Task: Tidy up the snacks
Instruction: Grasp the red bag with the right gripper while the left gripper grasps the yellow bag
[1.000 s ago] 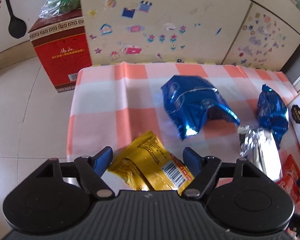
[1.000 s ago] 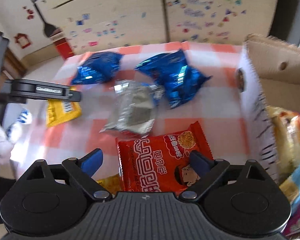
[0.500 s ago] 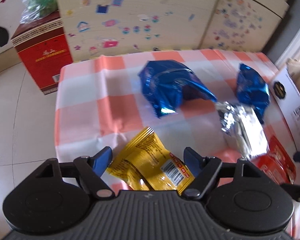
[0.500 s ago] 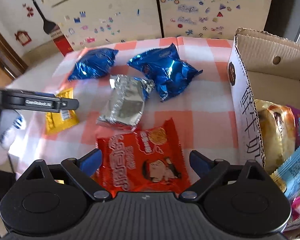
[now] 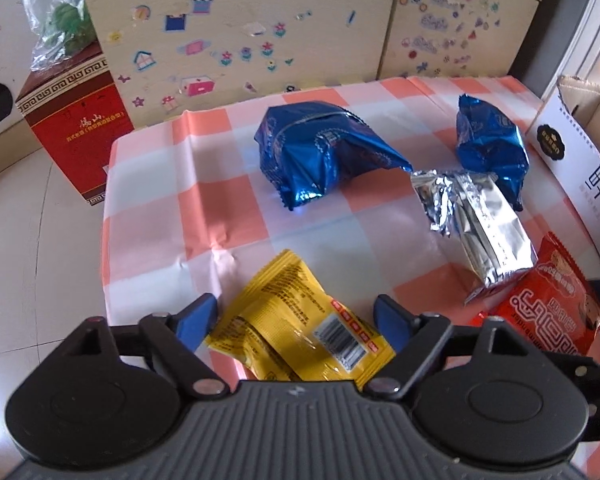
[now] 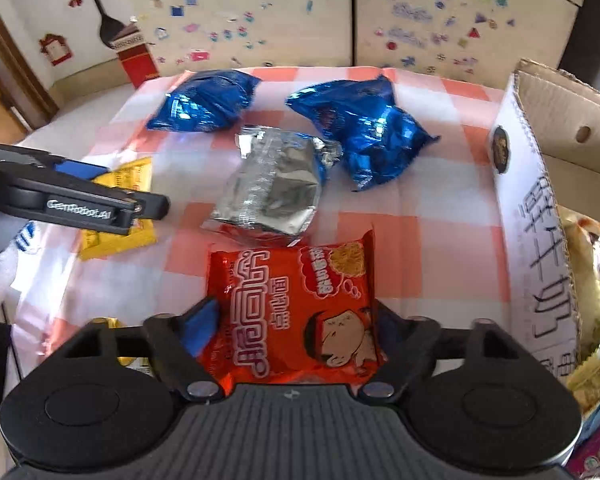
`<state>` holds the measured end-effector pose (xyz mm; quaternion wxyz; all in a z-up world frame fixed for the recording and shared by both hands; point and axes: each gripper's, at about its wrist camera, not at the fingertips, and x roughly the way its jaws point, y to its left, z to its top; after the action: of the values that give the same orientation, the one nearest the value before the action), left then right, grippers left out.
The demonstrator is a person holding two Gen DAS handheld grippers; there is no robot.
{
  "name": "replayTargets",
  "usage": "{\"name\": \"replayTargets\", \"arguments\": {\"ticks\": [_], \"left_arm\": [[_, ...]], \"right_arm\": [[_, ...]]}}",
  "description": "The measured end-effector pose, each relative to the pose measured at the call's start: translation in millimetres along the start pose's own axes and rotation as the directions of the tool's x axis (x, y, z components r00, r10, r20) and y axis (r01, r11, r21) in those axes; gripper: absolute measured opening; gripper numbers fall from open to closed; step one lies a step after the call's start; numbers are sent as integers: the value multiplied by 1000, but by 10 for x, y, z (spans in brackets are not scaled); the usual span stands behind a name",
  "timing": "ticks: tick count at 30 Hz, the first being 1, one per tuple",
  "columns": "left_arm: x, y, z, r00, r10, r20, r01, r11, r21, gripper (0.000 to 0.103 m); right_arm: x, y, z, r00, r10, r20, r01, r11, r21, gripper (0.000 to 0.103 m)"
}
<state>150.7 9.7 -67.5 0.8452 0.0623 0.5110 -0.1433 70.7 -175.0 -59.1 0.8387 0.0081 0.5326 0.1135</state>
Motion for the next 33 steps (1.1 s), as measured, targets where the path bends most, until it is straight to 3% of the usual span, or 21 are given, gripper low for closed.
{"name": "replayTargets", "arguments": {"ticks": [6, 10, 12, 15, 19, 22, 29, 33], "left_arm": [[-76, 86, 35, 999, 23, 27, -23, 999, -27, 50], [-143, 128, 81, 999, -1, 47, 3, 999, -46, 28], [-157, 126, 90, 999, -5, 47, 8, 999, -50, 28], [-167, 141, 98, 999, -4, 40, 6, 998, -65, 31], [-229, 219, 95, 999, 21, 41, -16, 993, -118, 64], [-295, 280, 119, 999, 29, 34, -22, 984, -177, 75], [-288, 336, 65, 996, -22, -82, -13, 914, -405, 81], [-257, 213, 1, 995, 9, -99, -47, 917, -395, 81]], "right_arm": [[-22, 27, 5, 999, 45, 12, -45, 999, -13, 78], [-65, 53, 19, 998, 54, 34, -53, 998, -16, 78], [-117, 39, 26, 997, 56, 47, -56, 998, -12, 78], [-145, 24, 37, 997, 56, 56, -55, 998, -7, 78], [-113, 26, 35, 997, 55, 50, -55, 998, -8, 78], [-127, 34, 27, 997, 58, 50, -58, 998, -11, 78], [-157, -12, 37, 997, 54, 57, -54, 999, -1, 78], [-195, -49, 33, 997, 52, 65, -53, 999, 9, 78]]}}
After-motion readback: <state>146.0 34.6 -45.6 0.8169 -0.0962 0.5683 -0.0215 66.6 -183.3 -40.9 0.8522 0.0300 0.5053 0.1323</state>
